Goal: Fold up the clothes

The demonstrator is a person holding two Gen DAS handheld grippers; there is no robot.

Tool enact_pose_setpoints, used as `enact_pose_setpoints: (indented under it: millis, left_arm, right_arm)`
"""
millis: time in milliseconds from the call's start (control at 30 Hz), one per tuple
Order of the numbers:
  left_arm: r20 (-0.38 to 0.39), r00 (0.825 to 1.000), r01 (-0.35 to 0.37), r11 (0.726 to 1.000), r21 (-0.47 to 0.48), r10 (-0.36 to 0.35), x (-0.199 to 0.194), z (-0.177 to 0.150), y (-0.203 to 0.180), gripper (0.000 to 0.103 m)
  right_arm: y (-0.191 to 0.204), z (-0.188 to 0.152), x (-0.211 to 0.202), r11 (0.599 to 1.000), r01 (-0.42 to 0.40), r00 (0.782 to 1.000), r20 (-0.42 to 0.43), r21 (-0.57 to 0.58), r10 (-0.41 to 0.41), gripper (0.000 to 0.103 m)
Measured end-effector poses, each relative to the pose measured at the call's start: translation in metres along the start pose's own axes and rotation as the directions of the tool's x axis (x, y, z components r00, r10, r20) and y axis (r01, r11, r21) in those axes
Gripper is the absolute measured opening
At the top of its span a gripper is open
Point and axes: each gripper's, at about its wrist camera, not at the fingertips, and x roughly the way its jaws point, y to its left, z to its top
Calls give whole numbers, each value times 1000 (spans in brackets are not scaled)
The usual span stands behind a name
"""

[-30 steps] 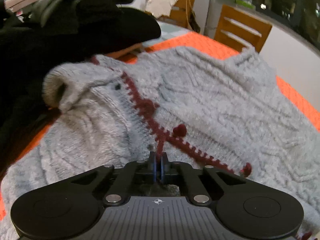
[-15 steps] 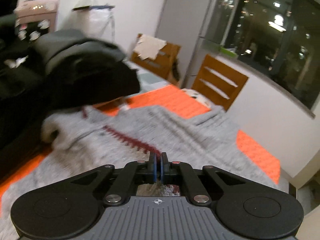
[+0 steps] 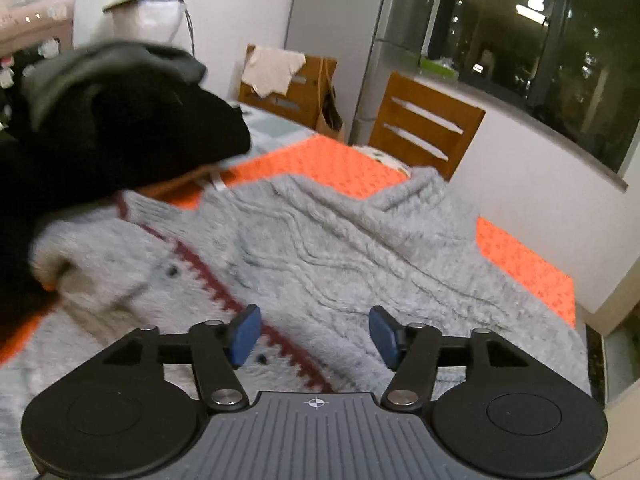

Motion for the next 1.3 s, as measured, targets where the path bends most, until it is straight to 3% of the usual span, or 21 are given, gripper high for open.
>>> enact_pose_setpoints:
  millis: [200, 333, 433, 533, 667, 767, 900, 1133, 1300]
  left_arm:
    - [27, 992, -123, 991, -53, 125, -66, -20, 23, 70]
    - [44, 964, -253, 959, -127, 261, -118, -47, 37, 72]
    - [34, 925, -365, 911, -191, 377, -153, -68, 47, 72]
    - [4, 871, -473, 841, -263, 492, -186, -93, 52, 72]
    - [-44, 801, -571, 740, -356, 597, -226, -127, 53, 72]
    - [-73, 770, -607, 691, -392, 634, -248, -148, 52, 72]
    - [-93, 754, -629, 676, -384, 650, -257, -164, 53, 73]
    - [-86, 761, -614, 671, -417, 643, -245, -164, 72, 73]
    - [-66, 759, -599, 655, -461, 648, -241, -152, 74, 73]
  right_arm:
    - [13, 31, -17, 992, -6, 1000, -30, -128, 2, 34]
    - [24, 53, -19, 975, -51, 996, -88, -216, 33, 35]
    - [35, 71, -17, 951, -102, 988, -142, -292, 62, 35]
    - [50, 84, -13, 915, -158, 976, -202, -371, 86, 36]
    - [72, 96, -5, 856, -241, 951, -286, -457, 115, 36]
    - [89, 99, 0, 825, -270, 942, -315, -496, 119, 38]
    - [109, 101, 8, 794, -286, 937, -330, -536, 115, 38]
    - [138, 117, 21, 774, -257, 953, -285, -578, 104, 38]
    - [155, 153, 31, 754, -245, 962, -251, -609, 109, 42]
